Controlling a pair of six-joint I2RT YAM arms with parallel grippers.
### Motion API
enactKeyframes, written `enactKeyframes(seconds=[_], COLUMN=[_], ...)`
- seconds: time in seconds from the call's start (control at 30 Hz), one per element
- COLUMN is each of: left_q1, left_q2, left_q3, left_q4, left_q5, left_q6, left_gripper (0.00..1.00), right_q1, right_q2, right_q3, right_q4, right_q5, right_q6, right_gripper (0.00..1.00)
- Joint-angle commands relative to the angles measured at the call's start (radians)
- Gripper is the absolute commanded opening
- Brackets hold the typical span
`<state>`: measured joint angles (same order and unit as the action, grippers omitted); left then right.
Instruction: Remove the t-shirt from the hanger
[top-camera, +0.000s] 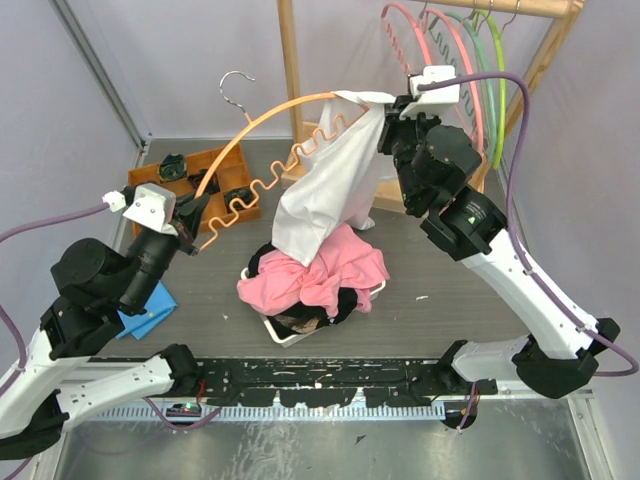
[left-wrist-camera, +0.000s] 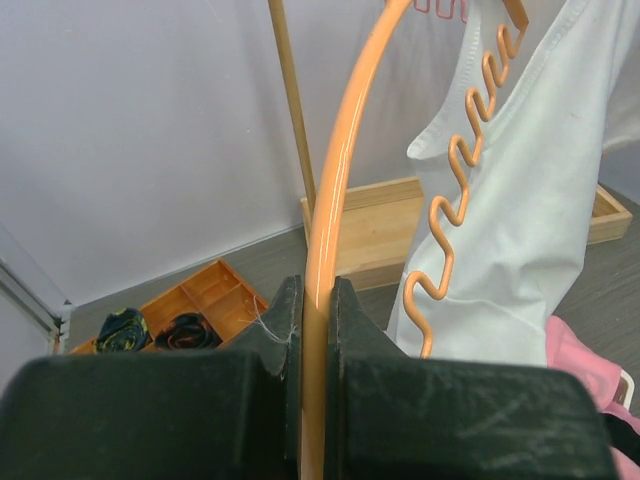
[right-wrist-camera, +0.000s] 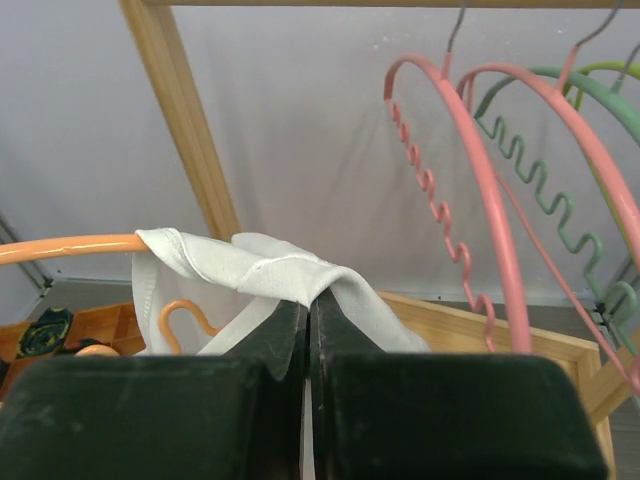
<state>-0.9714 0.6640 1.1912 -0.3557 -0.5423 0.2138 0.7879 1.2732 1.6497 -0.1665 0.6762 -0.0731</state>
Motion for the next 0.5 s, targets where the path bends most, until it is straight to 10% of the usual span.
enactKeyframes(seconds=[0.0, 0.47], left_q1=[0.002, 0.002], left_q2=[-0.003, -0.055], left_q3=[0.026, 0.02], left_q4=[0.085, 0.132], left_q5=[-0.038, -0.131], left_q6=[-0.003, 0.034], left_gripper=[0.0, 0.0], right_q1=[-0.045, -0.099], right_q2=[-0.052, -0.083], right_q3=[-0.013, -0.103], right_q4=[0.023, 0.002], right_q5=[0.022, -0.058], right_q6=[0.03, 0.089], right_gripper=[0.01, 0.01])
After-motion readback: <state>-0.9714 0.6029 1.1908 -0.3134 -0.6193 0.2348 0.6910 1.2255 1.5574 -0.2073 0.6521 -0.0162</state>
